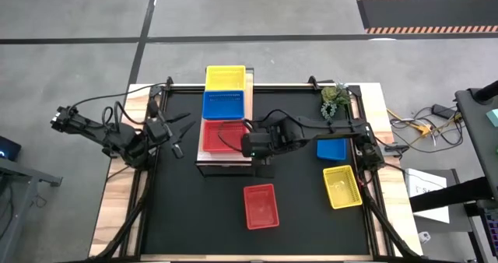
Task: Stack baskets on shelf by color
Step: Stack the blue bin on top of the blue bins on the shelf
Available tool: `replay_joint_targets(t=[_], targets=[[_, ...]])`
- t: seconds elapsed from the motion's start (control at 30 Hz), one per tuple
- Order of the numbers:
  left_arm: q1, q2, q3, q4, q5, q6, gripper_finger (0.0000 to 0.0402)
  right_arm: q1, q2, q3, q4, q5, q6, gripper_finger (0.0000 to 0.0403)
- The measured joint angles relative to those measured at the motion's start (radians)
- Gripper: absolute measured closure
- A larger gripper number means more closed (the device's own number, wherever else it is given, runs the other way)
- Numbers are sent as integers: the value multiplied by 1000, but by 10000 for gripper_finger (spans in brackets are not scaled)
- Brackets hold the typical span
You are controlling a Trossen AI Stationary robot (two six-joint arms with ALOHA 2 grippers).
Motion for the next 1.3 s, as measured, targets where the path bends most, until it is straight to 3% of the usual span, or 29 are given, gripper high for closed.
replay_joint_targets(t=[0.27, 0.53, 1.1, 1.3], targets=[[0, 0, 2, -1, 1, 0, 283, 16, -102, -170, 41, 18, 87, 394], [0, 1, 2, 0, 1, 0, 283, 13, -325, -530, 288, 35, 175, 394], [0, 0, 1, -1, 1, 2, 283, -117, -646, -1128, 330, 51, 813, 394], [0, 0, 1, 0, 0, 2, 283, -173, -716, -1279, 328, 53, 949, 394]])
